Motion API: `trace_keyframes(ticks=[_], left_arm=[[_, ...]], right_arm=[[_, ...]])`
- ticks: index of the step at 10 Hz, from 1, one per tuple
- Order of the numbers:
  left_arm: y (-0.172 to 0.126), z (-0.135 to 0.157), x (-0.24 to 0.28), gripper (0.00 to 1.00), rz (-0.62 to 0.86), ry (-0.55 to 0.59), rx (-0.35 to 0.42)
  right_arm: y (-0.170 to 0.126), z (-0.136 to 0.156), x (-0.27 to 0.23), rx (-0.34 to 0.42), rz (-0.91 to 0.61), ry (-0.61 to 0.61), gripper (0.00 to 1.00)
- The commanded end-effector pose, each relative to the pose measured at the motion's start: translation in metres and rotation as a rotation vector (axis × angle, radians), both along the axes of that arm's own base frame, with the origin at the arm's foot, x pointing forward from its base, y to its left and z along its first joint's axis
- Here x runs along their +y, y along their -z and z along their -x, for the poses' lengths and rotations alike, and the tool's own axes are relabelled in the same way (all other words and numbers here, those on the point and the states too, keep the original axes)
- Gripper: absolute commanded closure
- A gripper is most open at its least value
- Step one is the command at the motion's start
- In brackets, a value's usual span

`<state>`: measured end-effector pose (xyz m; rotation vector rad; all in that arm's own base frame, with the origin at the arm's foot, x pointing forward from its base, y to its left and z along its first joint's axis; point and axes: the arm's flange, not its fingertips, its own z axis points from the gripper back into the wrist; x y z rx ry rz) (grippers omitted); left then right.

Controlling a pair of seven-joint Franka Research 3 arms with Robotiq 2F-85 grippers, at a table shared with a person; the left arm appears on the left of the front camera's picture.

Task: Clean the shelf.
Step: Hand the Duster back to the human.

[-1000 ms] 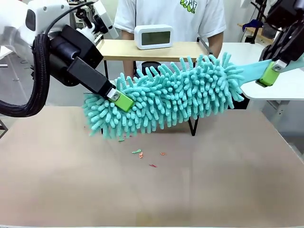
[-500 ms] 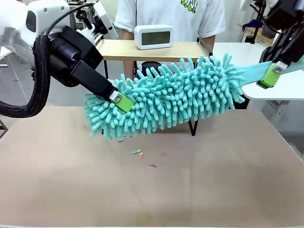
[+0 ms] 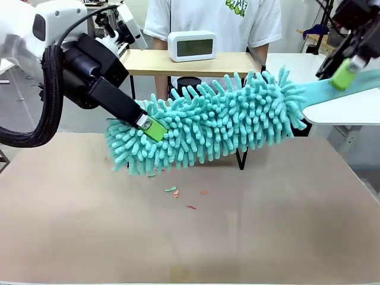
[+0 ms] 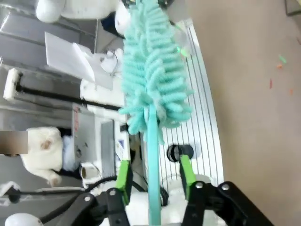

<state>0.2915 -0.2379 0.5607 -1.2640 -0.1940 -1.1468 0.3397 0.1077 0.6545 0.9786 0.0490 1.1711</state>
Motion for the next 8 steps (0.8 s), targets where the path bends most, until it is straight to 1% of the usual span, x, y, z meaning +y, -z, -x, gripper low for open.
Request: trace_keyframes(ticks=[1, 2, 3, 4, 5, 6, 7, 8], left_arm=[[0.005, 0.001, 0.001, 1.0, -0.03, 0.007, -0.042], [0.006, -0.001, 0.002, 1.0, -0.039, -0.003, -0.041], [0.006, -0.003, 0.006, 1.0, -0.028, -0.009, -0.034], [0.006, -0.004, 0.012, 1.0, -0.013, -0.01, -0.023], [0.006, -0.005, 0.017, 1.0, 0.003, -0.022, -0.006], [0.007, -0.005, 0.022, 1.0, 0.01, -0.034, -0.008], [0.005, -0.006, 0.03, 1.0, 0.018, -0.052, -0.005], [0.002, -0.009, 0.037, 1.0, 0.037, -0.073, -0.004]], right_arm=[[-0.001, -0.003, -0.011, 0.066, -0.193, 0.208, 0.05], [-0.001, -0.007, -0.024, 0.133, -0.279, 0.339, 0.0], [0.011, -0.015, -0.041, 0.196, -0.239, 0.621, 0.0], [0.034, -0.025, -0.06, 0.248, -0.22, 0.817, 0.0], [0.075, -0.037, -0.085, 0.317, -0.244, 0.96, 0.0], [0.124, -0.039, -0.108, 0.438, -0.317, 1.03, 0.0], [0.181, -0.029, -0.132, 0.545, -0.347, 1.149, 0.0], [0.225, -0.016, -0.148, 0.63, -0.302, 1.267, 0.0]])
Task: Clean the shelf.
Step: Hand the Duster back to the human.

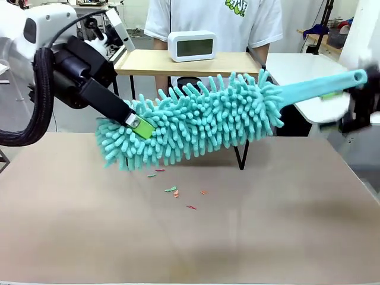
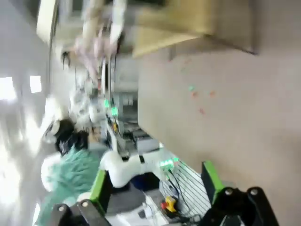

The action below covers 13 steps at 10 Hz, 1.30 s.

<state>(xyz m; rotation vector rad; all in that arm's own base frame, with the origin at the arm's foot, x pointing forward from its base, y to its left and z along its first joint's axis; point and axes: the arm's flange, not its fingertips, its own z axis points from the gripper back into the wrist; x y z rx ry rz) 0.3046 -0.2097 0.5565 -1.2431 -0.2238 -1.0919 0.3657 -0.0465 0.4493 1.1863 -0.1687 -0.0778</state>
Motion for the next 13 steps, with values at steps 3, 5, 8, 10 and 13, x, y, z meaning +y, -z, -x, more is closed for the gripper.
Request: trace_keyframes(ticks=[3, 5, 8, 10, 13], left_arm=[[-0.023, -0.003, 0.046, 1.0, 0.189, -0.131, -0.035], [-0.059, 0.007, 0.102, 1.0, 0.354, -0.283, -0.111], [-0.083, 0.039, 0.248, 1.0, 0.614, -0.863, -0.14], [-0.039, 0.032, 0.296, 1.0, 0.476, -1.103, 0.109], [0.013, -0.014, 0.313, 1.0, 0.245, -1.134, 0.439]], right_arm=[[0.049, 0.018, -0.009, 0.101, -0.041, 0.105, 0.0], [0.049, 0.018, -0.009, 0.101, -0.041, 0.105, 0.0], [0.049, 0.018, -0.009, 0.101, -0.041, 0.105, 0.0], [0.049, 0.018, -0.009, 0.101, -0.041, 0.105, 0.0], [0.049, 0.018, -0.009, 0.101, -0.041, 0.105, 0.0]])
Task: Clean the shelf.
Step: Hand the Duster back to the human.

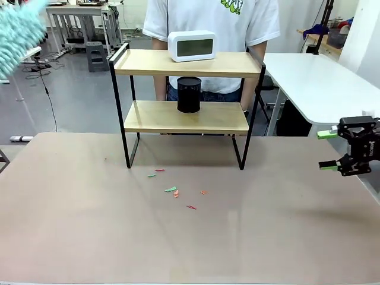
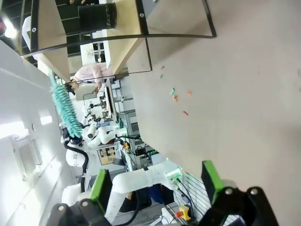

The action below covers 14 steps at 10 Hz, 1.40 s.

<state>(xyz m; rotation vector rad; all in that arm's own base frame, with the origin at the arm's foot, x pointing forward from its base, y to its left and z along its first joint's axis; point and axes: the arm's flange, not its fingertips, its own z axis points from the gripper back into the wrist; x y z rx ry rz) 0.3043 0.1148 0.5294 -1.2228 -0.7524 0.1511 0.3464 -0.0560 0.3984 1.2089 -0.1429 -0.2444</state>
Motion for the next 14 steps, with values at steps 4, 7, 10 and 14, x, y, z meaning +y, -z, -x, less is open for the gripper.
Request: trace_keyframes(ticks=[4, 7, 10, 14], left_arm=[[0.02, -0.059, -0.018, 1.0, -0.114, 0.013, 0.473], [0.033, -0.047, -0.022, 1.0, -0.036, 0.046, 0.311], [0.033, -0.047, -0.022, 1.0, -0.036, 0.046, 0.311], [0.033, -0.047, -0.022, 1.0, -0.036, 0.046, 0.311]], right_arm=[[-0.002, -0.001, 0.0, -0.004, -0.002, -0.009, 0.0], [-0.002, -0.001, 0.0, -0.004, -0.002, -0.009, 0.0], [-0.002, -0.001, 0.0, -0.004, -0.002, -0.009, 0.0], [-0.002, -0.001, 0.0, -0.004, -0.002, -0.009, 0.0]])
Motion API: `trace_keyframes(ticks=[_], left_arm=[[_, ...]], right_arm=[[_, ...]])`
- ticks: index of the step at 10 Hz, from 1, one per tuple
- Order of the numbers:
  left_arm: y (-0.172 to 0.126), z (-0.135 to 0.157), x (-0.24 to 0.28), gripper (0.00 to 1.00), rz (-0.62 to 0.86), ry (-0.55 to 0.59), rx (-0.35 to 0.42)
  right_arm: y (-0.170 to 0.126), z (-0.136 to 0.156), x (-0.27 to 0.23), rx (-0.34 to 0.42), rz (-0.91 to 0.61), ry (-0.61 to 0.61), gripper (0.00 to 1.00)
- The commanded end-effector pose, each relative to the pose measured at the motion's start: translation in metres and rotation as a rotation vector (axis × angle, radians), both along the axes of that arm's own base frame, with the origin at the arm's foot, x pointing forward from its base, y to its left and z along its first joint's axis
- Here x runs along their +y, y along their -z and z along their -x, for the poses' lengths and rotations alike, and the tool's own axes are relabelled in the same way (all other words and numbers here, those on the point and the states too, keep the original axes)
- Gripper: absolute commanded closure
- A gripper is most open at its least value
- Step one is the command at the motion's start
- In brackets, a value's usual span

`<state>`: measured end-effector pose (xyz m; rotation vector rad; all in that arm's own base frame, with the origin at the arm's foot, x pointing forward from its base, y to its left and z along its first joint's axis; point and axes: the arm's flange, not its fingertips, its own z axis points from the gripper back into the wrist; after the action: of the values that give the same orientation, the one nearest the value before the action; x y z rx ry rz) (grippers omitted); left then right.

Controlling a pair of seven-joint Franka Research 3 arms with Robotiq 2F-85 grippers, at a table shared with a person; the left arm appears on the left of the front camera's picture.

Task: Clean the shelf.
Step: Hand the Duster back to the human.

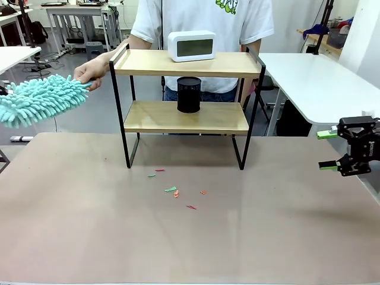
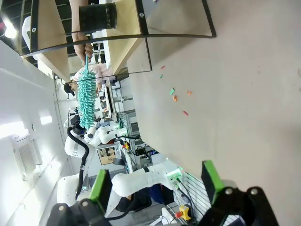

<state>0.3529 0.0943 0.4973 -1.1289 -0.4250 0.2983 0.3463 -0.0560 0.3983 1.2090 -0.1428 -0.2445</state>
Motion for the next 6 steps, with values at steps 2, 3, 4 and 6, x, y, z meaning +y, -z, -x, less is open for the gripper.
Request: trace_keyframes(ticks=[2, 3, 4, 6], left_arm=[[0.0, 0.0, 0.0, 0.27, 0.0, 0.0, 0.0], [-0.0016, 0.0014, -0.0032, 0.26, -0.008, -0.009, -0.029], [-0.0018, 0.0037, -0.0045, 0.0, 0.006, 0.001, -0.038], [0.0071, 0.0019, -0.0071, 0.0, 0.033, 0.015, -0.026]], right_arm=[[-0.0024, -0.0012, 0.0005, -0.004, -0.001, -0.009, 0.0], [-0.0024, -0.0012, 0.0005, -0.004, -0.001, -0.009, 0.0], [-0.0024, -0.0012, 0.0005, -0.004, -0.001, -0.009, 0.0], [-0.0024, -0.0012, 0.0005, -0.004, -0.001, -0.009, 0.0]])
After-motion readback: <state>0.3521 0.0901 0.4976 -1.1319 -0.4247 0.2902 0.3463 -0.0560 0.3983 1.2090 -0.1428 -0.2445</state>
